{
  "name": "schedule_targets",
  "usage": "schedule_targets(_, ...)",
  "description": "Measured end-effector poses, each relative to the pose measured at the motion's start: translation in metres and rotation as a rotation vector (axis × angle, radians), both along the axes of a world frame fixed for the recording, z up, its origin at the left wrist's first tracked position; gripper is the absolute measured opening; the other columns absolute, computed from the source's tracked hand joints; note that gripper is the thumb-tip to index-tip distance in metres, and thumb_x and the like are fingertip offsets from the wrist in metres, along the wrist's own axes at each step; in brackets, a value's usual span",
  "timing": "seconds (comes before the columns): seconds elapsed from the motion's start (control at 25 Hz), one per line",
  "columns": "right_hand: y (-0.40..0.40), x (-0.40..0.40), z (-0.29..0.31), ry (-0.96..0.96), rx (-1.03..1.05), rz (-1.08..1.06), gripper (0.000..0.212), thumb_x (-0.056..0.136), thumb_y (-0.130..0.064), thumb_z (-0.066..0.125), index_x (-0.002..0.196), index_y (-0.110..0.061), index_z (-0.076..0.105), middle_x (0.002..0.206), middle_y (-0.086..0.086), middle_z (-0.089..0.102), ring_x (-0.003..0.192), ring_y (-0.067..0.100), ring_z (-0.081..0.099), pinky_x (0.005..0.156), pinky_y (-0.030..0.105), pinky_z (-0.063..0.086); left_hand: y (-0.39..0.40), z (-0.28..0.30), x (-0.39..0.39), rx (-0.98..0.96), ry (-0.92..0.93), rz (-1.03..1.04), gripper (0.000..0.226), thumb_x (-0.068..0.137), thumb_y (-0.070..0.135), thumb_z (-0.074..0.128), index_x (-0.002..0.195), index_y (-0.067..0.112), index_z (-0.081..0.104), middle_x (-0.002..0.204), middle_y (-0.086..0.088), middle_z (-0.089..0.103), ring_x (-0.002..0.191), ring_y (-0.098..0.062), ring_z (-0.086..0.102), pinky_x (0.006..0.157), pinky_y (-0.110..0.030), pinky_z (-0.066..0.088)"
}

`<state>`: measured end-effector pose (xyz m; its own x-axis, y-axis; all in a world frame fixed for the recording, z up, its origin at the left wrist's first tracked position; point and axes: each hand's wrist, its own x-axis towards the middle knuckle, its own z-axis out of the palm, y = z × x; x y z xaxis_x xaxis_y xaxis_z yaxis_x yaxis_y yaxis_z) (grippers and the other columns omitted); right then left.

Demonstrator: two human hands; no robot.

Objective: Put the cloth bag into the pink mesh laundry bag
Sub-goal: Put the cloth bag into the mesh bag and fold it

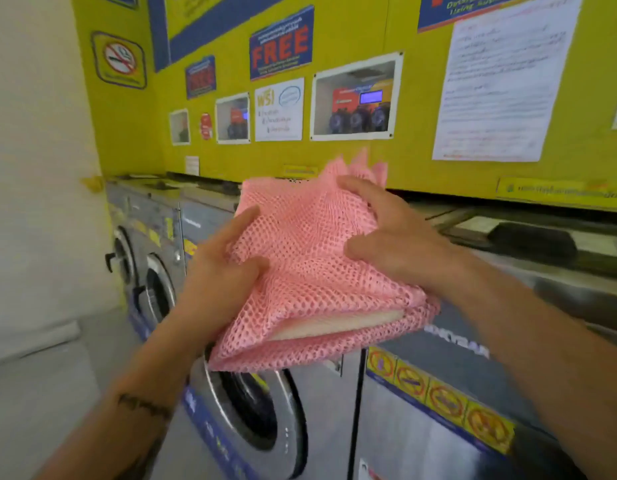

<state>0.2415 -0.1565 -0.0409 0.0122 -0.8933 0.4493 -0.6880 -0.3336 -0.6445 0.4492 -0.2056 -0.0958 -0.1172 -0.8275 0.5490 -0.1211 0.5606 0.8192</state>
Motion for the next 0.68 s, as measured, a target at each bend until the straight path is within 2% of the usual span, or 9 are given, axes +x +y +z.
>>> schedule_targets(0.08,0.045,0.025,-0.050,-0.092,0.039,0.072,0.086,0.079,0.004,0.062,0.150,-0.035,0.033,0.154,-0.006,0.033,0.114,0.009,0.053,0.061,0.001,0.042,0.046,-0.045,0.028,0.046,-0.030,0.025,0.064,0.085,-0.006,0.062,0.129,0.039,0.054,0.114,0.030,0.051,0.091,0.020,0.058,0.071,0.001,0.042)
schedule_targets(0.12,0.063,0.037,-0.075,-0.152,0.089,0.099,0.086,0.079,0.006,0.060,0.150,-0.033,0.033,0.153,-0.006,0.035,0.110,0.010,0.057,0.061,0.003,0.043,0.064,-0.067,0.044,0.080,-0.053,0.040,0.064,0.083,-0.004,0.064,0.129,0.040,0.054,0.118,0.028,0.053,0.103,0.011,0.058,0.083,-0.006,0.044)
schedule_targets(0.2,0.089,0.061,-0.120,-0.204,0.183,0.081,0.087,0.076,0.008,0.060,0.150,-0.029,0.035,0.151,-0.002,0.038,0.112,0.010,0.056,0.076,0.008,0.045,0.094,-0.105,0.071,0.178,-0.112,0.074,0.064,0.080,0.001,0.068,0.128,0.042,0.055,0.126,0.020,0.056,0.117,-0.007,0.056,0.105,-0.029,0.043)
schedule_targets(0.24,0.096,0.069,-0.142,-0.199,0.218,0.067,0.087,0.074,0.009,0.061,0.150,-0.027,0.035,0.152,0.001,0.037,0.122,0.010,0.050,0.087,0.010,0.042,0.103,-0.123,0.082,0.221,-0.146,0.102,0.064,0.079,0.005,0.068,0.128,0.043,0.055,0.130,0.016,0.056,0.120,-0.011,0.055,0.109,-0.038,0.041)
schedule_targets(0.32,0.110,0.084,-0.183,-0.228,0.319,0.055,0.087,0.075,0.007,0.061,0.150,-0.028,0.034,0.154,0.001,0.033,0.131,0.012,0.042,0.096,0.015,0.038,0.123,-0.157,0.098,0.305,-0.213,0.133,0.064,0.082,0.008,0.066,0.132,0.045,0.052,0.133,0.014,0.050,0.123,-0.014,0.052,0.110,-0.043,0.039)
schedule_targets(0.44,0.123,0.109,-0.240,-0.251,0.516,0.045,0.085,0.081,0.000,0.059,0.151,-0.037,0.028,0.153,-0.003,0.030,0.132,0.020,0.041,0.099,0.028,0.039,0.143,-0.205,0.119,0.388,-0.328,0.152,0.063,0.086,0.007,0.061,0.139,0.039,0.047,0.125,0.009,0.045,0.115,-0.015,0.047,0.106,-0.033,0.035)
schedule_targets(0.6,0.123,0.157,-0.327,-0.221,0.725,0.023,0.086,0.080,0.004,0.054,0.151,-0.035,0.026,0.157,0.002,0.027,0.138,0.024,0.036,0.103,0.030,0.038,0.152,-0.288,0.163,0.512,-0.518,0.190,0.064,0.081,0.004,0.064,0.141,0.022,0.049,0.124,-0.006,0.052,0.112,-0.022,0.052,0.093,-0.016,0.027)
schedule_targets(0.64,0.120,0.170,-0.350,-0.208,0.779,0.018,0.085,0.080,0.005,0.054,0.151,-0.034,0.026,0.156,0.001,0.028,0.136,0.025,0.040,0.100,0.029,0.041,0.151,-0.311,0.176,0.564,-0.536,0.189,0.064,0.079,0.002,0.065,0.139,0.018,0.051,0.125,-0.011,0.054,0.113,-0.027,0.054,0.091,-0.014,0.027)
schedule_targets(0.68,0.114,0.186,-0.375,-0.200,0.842,0.014,0.085,0.080,0.005,0.053,0.151,-0.033,0.025,0.152,0.000,0.032,0.128,0.027,0.048,0.089,0.028,0.046,0.147,-0.336,0.191,0.616,-0.554,0.185,0.064,0.077,0.001,0.066,0.138,0.016,0.053,0.125,-0.014,0.056,0.113,-0.029,0.055,0.089,-0.013,0.027)
